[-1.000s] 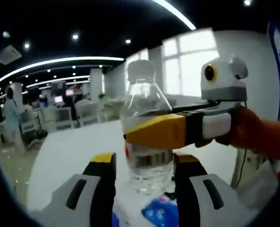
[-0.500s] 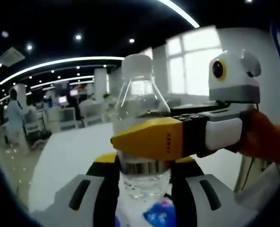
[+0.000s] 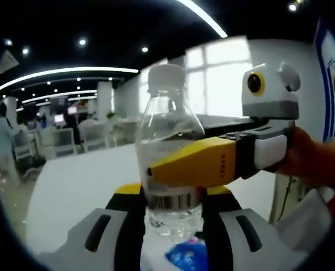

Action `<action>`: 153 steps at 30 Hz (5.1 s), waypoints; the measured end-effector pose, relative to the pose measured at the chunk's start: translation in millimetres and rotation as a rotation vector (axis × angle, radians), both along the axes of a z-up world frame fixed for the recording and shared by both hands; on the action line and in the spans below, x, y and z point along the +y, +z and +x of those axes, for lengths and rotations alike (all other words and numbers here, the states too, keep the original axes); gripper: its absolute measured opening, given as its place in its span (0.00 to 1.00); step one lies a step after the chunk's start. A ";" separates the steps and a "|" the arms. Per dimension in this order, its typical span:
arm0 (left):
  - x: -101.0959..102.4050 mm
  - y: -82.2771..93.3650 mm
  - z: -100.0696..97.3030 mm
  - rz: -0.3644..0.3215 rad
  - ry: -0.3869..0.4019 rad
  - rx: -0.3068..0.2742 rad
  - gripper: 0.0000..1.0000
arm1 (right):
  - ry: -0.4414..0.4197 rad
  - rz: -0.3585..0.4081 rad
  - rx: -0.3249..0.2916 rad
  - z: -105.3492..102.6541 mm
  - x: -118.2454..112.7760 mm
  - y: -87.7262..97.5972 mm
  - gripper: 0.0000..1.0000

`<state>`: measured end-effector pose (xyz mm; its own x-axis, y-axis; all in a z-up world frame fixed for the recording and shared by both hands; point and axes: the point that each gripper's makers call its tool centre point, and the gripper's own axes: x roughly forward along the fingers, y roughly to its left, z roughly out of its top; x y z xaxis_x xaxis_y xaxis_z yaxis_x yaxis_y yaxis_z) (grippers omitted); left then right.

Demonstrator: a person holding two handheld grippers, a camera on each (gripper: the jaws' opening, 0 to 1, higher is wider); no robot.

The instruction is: Arrange the tabletop items into an orderly group along one side of the table until the central work area is clear of visible clutter.

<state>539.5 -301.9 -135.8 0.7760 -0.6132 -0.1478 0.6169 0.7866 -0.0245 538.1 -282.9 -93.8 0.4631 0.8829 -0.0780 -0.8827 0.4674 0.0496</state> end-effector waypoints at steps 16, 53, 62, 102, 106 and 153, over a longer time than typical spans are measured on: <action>2.6 7.8 -41.2 -0.213 -0.379 0.048 0.35 | 0.263 0.058 0.090 -39.3 3.2 10.3 0.54; 67.8 16.8 -58.2 0.083 -0.589 -0.036 0.36 | 0.546 0.018 -0.107 -63.8 80.6 8.5 0.37; 111.2 -10.7 -27.6 0.176 -0.581 -0.012 0.36 | 0.531 -0.009 -0.143 -30.7 129.8 -18.4 0.37; 199.6 -205.2 71.5 0.403 -0.519 0.322 0.36 | 0.420 -0.316 0.060 74.9 208.3 -209.4 0.37; 200.5 -206.7 71.7 0.401 -0.517 0.319 0.36 | 0.422 -0.313 0.054 74.5 208.8 -209.6 0.38; 221.3 -211.8 54.4 0.276 -0.309 0.457 0.62 | 0.266 -0.323 0.130 99.0 163.6 -200.1 0.57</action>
